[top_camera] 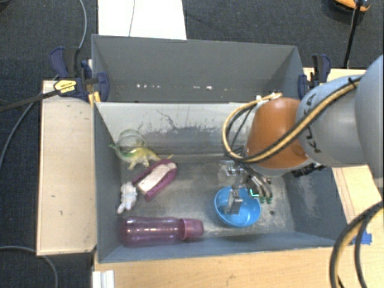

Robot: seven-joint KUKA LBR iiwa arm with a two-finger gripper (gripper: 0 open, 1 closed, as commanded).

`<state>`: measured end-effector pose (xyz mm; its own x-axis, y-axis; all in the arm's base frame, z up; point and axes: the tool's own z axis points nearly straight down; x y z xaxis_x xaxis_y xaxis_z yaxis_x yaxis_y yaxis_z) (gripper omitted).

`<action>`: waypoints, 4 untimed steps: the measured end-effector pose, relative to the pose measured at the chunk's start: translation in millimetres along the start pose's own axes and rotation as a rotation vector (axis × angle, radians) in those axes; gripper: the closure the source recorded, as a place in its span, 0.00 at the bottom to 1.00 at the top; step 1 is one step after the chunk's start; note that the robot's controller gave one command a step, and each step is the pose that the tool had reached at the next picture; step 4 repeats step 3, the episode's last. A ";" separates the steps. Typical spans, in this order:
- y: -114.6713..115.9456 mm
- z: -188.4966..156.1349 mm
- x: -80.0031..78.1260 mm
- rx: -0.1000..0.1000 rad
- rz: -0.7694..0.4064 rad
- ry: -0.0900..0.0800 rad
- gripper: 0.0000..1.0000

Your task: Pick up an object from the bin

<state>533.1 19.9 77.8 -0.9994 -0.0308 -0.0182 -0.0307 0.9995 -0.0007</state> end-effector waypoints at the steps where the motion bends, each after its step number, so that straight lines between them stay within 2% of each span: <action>1: -0.1 0.0 0.1 0.000 0.000 0.000 1.00; 2: -0.1 0.0 0.0 0.000 -0.001 0.000 1.00; 3: -6.0 -125.9 -13.0 0.000 0.005 -0.002 1.00; 4: -6.0 -125.9 -13.0 0.000 0.005 -0.002 1.00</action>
Offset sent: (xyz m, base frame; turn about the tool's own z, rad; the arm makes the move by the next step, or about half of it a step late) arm 0.0000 0.0000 0.0000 0.0000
